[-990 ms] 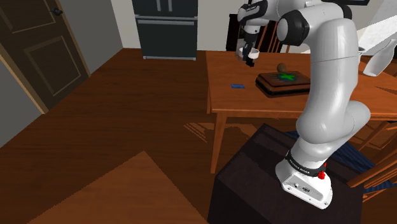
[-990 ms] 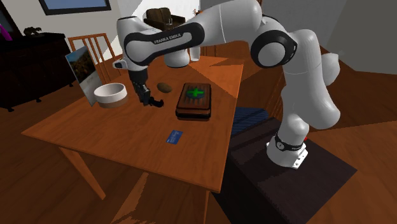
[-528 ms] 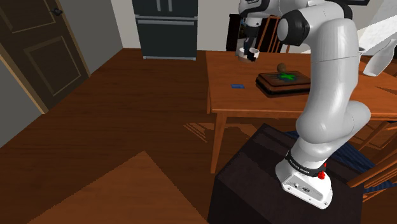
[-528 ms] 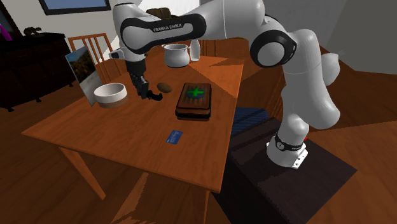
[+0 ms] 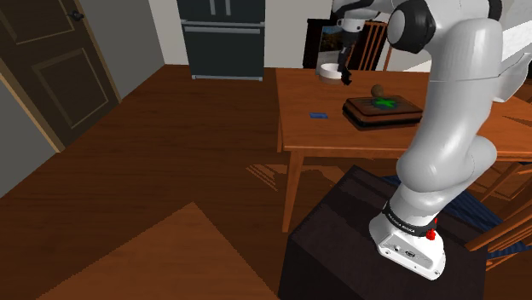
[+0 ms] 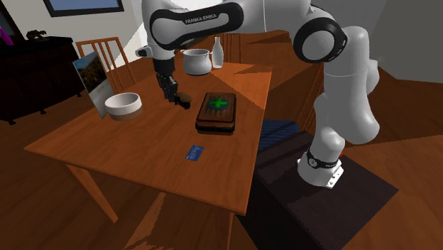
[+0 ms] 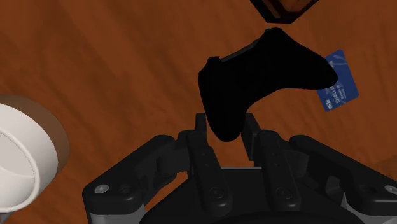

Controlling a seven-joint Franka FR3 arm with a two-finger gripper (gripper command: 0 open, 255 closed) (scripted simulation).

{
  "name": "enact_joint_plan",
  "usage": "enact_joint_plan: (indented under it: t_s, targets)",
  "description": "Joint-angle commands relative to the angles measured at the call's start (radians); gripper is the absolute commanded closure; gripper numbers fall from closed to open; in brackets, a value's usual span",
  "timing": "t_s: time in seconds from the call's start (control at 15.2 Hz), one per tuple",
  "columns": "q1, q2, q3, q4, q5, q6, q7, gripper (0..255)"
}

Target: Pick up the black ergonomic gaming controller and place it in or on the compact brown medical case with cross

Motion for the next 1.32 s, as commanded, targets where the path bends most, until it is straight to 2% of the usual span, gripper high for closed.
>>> enact_joint_plan:
  t_s: [0.0,0.4,0.86,1.25]
  targets:
    - [-0.002,-0.069,-0.013,-0.098,-0.017,0.031,-0.024,255]
    - [-0.027,-0.240,-0.055,-0.314,-0.072,0.086,-0.095,255]
    - [-0.077,-0.405,-0.110,-0.494,-0.141,0.114,-0.184,255]
    - [-0.079,-0.390,-0.111,-0.559,-0.134,0.193,-0.191,255]
